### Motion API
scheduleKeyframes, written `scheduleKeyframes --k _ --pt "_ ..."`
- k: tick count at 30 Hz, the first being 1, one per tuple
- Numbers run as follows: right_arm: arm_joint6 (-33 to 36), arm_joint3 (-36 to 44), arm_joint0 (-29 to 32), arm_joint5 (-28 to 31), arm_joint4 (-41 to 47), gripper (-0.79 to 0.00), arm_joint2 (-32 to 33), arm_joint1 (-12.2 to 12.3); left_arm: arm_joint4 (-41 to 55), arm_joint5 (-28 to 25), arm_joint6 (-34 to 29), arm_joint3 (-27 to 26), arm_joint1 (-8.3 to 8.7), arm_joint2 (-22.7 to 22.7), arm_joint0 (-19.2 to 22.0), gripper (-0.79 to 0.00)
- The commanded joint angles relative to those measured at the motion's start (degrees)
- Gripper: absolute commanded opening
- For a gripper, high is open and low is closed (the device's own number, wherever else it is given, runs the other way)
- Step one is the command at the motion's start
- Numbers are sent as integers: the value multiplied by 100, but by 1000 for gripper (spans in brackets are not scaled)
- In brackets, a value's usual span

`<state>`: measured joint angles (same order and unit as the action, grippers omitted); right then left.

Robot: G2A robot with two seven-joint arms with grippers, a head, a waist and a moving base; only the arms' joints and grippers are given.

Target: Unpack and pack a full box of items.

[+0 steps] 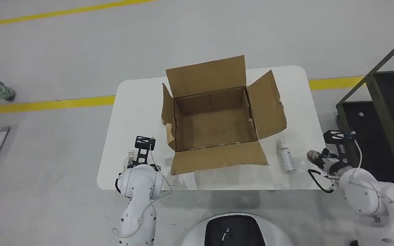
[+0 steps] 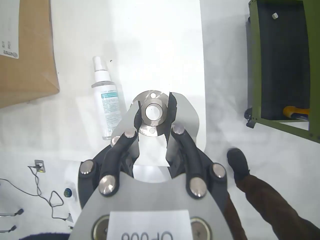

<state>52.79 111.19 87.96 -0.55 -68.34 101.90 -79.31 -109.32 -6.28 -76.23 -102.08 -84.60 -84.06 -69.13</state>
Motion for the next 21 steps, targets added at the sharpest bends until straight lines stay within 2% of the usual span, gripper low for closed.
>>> scheduleKeyframes --k 1,8,21 --pt "-146 -55 5 185 -84 -785 -85 16 0 0 0 0 0 0 0 0" --pt "-531 -371 49 568 -414 -785 -303 65 0 0 0 0 0 0 0 0" --pt "-730 -837 -82 655 -608 -785 -480 130 0 0 0 0 0 0 0 0"
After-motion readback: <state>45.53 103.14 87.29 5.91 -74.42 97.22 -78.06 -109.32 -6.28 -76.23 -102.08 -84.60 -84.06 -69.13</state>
